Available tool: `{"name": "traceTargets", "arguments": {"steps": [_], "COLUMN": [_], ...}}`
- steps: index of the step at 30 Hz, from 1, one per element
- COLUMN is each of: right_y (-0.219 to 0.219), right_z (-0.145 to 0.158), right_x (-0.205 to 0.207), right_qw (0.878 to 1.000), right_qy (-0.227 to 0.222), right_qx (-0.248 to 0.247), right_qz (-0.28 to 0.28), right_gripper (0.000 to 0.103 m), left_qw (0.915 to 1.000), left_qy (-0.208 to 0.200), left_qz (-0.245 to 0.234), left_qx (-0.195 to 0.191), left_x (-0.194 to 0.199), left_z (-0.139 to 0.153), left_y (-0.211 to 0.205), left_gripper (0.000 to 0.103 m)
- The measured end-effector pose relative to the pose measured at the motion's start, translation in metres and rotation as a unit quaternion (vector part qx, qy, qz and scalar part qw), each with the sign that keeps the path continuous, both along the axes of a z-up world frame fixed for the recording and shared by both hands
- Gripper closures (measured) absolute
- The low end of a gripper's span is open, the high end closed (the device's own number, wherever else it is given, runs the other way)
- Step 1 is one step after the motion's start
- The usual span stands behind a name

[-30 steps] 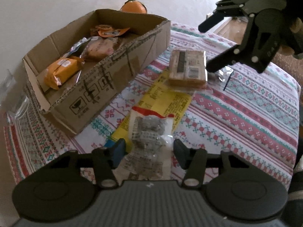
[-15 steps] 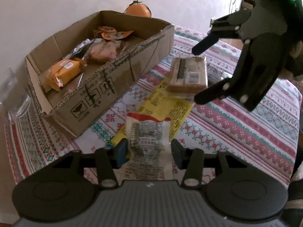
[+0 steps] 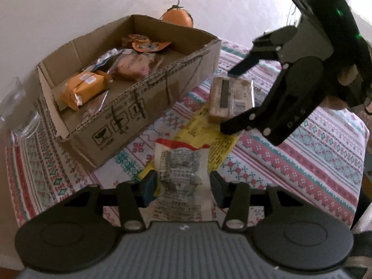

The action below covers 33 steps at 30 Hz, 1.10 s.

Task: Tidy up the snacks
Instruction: 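Grasp the bread loaf with the right tool while the left tool grasps the clear candy bag, then lower the bread loaf into the box and open the right tool while the left tool carries the candy bag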

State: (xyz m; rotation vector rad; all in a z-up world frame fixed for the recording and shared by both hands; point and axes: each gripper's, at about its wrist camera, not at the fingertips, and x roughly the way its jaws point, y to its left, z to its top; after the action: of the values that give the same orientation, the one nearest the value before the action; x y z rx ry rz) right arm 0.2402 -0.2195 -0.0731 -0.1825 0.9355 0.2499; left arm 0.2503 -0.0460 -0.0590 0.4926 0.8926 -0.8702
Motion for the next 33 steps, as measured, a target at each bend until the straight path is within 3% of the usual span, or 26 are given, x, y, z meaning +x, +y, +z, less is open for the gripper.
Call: {"name": "traceTargets", "arguments": {"steps": [6, 16, 23, 33], "right_y": [0.001, 0.006, 0.012, 0.006], "right_z": [0.001, 0.013, 0.041, 0.084], "right_x": [-0.008, -0.024, -0.032, 0.007], "right_qw": [1.0, 0.999, 0.998, 0.994], "right_qy": [-0.001, -0.017, -0.046, -0.104], "right_qx": [-0.004, -0.022, -0.023, -0.005], "right_qz": [0.005, 0.02, 0.042, 0.02], "right_gripper": [0.02, 0.021, 0.021, 0.021], "left_qw": [0.9998, 0.9991, 0.9984, 0.9964], "left_qy": [0.007, 0.013, 0.011, 0.006], "left_qz": [0.019, 0.04, 0.055, 0.082], "left_qx": [0.002, 0.002, -0.001, -0.021], "left_x": [0.001, -0.005, -0.011, -0.028], "left_z": [0.001, 0.015, 0.028, 0.04], "left_y": [0.003, 0.013, 0.024, 0.038], "left_gripper": [0.054, 0.054, 0.054, 0.054]}}
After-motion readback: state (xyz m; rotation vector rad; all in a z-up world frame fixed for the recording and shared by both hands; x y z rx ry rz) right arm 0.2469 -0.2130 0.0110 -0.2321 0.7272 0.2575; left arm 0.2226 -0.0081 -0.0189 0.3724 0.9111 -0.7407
